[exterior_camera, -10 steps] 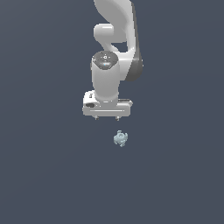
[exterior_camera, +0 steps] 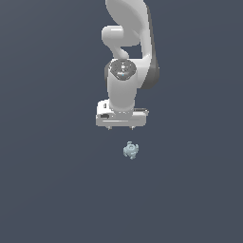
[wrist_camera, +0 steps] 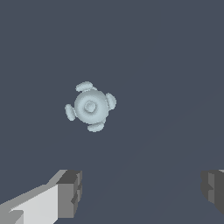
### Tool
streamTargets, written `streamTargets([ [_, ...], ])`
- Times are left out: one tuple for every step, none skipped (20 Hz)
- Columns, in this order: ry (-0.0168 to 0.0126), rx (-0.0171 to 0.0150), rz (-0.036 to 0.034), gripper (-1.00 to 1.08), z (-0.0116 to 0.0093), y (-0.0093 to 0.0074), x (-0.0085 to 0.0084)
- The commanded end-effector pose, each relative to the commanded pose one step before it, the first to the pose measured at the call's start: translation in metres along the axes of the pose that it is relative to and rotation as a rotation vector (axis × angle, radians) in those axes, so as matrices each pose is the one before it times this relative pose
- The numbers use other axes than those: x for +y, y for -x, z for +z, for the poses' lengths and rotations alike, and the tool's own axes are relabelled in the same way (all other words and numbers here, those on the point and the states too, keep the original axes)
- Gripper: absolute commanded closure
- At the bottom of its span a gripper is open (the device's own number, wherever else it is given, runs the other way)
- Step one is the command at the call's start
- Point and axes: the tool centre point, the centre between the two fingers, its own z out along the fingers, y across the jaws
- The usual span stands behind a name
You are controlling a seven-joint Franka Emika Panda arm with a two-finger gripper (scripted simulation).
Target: Pick up the object and move it to a goal position.
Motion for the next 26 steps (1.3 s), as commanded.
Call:
streamTargets([
  [0.00224,-0.00639,-0.01008,-0.92,0.00161,0.00177,-0.00329],
  [-0.00014,0.00054,0.00041,-0.92,-0.00023,-0.00008,0.00038],
  [-0.00032,0.00088,0.00209,-0.92,-0.00012,-0.00032,0.00039],
  [-0.00036,0.00081,0.00304,-0.92,0.00007,-0.00040,0.00015],
  [-0.00037,0.00061,0.00378,-0.92,0.00031,-0.00047,-0.00017],
  [-0.00041,0.00051,0.00474,-0.92,0.00051,-0.00055,-0.00040],
  [-0.00046,0.00048,0.00574,-0.92,0.00070,-0.00066,-0.00064],
  [-0.00054,0.00052,0.00693,-0.92,0.00087,-0.00078,-0.00079],
  [-0.00065,0.00067,0.00823,-0.92,0.00102,-0.00092,-0.00092],
  [-0.00080,0.00091,0.00974,-0.92,0.00114,-0.00109,-0.00097],
  [-0.00093,0.00113,0.01119,-0.92,0.00126,-0.00124,-0.00105],
  [-0.00104,0.00129,0.01251,-0.92,0.00140,-0.00138,-0.00117],
  [-0.00113,0.00138,0.01373,-0.92,0.00156,-0.00148,-0.00131],
  [-0.00121,0.00143,0.01493,-0.92,0.00174,-0.00156,-0.00149],
  [-0.00129,0.00151,0.01616,-0.92,0.00191,-0.00165,-0.00167],
  [-0.00138,0.00164,0.01750,-0.92,0.00207,-0.00174,-0.00180],
  [-0.00147,0.00176,0.01880,-0.92,0.00224,-0.00182,-0.00197],
  [-0.00155,0.00186,0.02012,-0.92,0.00241,-0.00188,-0.00212],
  [-0.00163,0.00195,0.02139,-0.92,0.00260,-0.00192,-0.00231],
  [-0.00170,0.00205,0.02268,-0.92,0.00278,-0.00195,-0.00249],
  [-0.00178,0.00216,0.02400,-0.92,0.00297,-0.00197,-0.00266],
  [-0.00184,0.00225,0.02519,-0.92,0.00315,-0.00196,-0.00285],
  [-0.00182,0.00224,0.02529,-0.92,0.00319,-0.00185,-0.00289],
  [-0.00171,0.00213,0.02414,-0.92,0.00308,-0.00166,-0.00280],
  [-0.00160,0.00201,0.02282,-0.92,0.00294,-0.00147,-0.00268],
  [-0.00149,0.00189,0.02149,-0.92,0.00279,-0.00129,-0.00255],
])
